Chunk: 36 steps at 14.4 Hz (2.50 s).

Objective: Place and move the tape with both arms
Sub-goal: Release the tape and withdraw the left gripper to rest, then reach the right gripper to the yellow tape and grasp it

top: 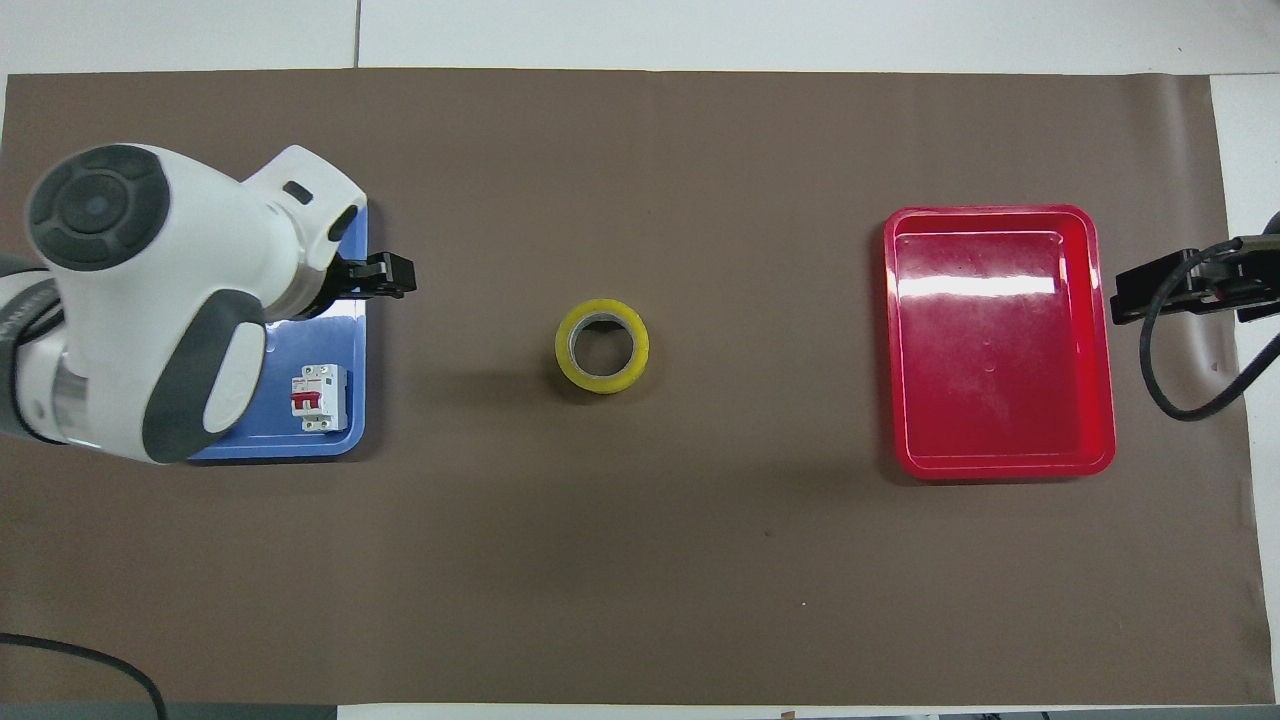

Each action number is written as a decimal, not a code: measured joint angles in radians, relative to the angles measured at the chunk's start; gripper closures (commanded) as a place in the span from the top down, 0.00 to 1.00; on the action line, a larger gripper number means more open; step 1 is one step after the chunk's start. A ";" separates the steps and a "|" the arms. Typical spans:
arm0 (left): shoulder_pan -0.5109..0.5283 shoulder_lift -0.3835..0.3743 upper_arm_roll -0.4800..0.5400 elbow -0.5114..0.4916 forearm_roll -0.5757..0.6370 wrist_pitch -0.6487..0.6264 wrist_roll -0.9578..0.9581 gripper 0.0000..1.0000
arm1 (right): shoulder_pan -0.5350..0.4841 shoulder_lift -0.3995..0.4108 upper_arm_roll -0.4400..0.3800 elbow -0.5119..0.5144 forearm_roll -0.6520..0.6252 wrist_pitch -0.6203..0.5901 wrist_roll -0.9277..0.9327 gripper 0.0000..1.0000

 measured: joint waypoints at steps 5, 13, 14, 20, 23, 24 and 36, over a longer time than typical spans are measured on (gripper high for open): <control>0.140 -0.036 0.004 0.134 -0.026 -0.206 0.176 1.00 | 0.000 0.000 0.000 -0.003 0.000 0.005 -0.031 1.00; 0.182 -0.036 0.004 0.339 -0.047 -0.472 0.283 1.00 | 0.061 -0.010 0.008 -0.069 0.011 0.093 -0.042 1.00; 0.186 -0.036 0.004 0.338 -0.048 -0.478 0.307 1.00 | 0.093 -0.011 0.009 -0.089 0.021 0.126 -0.042 1.00; 0.190 -0.036 0.003 0.330 -0.048 -0.491 0.335 1.00 | 0.366 0.125 0.016 -0.137 0.046 0.405 0.159 1.00; 0.190 -0.036 0.003 0.330 -0.048 -0.501 0.336 1.00 | 0.467 0.231 0.016 -0.135 0.046 0.510 0.239 1.00; 0.191 -0.036 0.003 0.330 -0.048 -0.509 0.336 1.00 | 0.484 0.261 0.016 -0.135 0.046 0.539 0.255 1.00; 0.202 -0.037 0.002 0.330 -0.048 -0.511 0.337 1.00 | 0.556 0.536 0.015 -0.123 0.043 0.866 0.286 1.00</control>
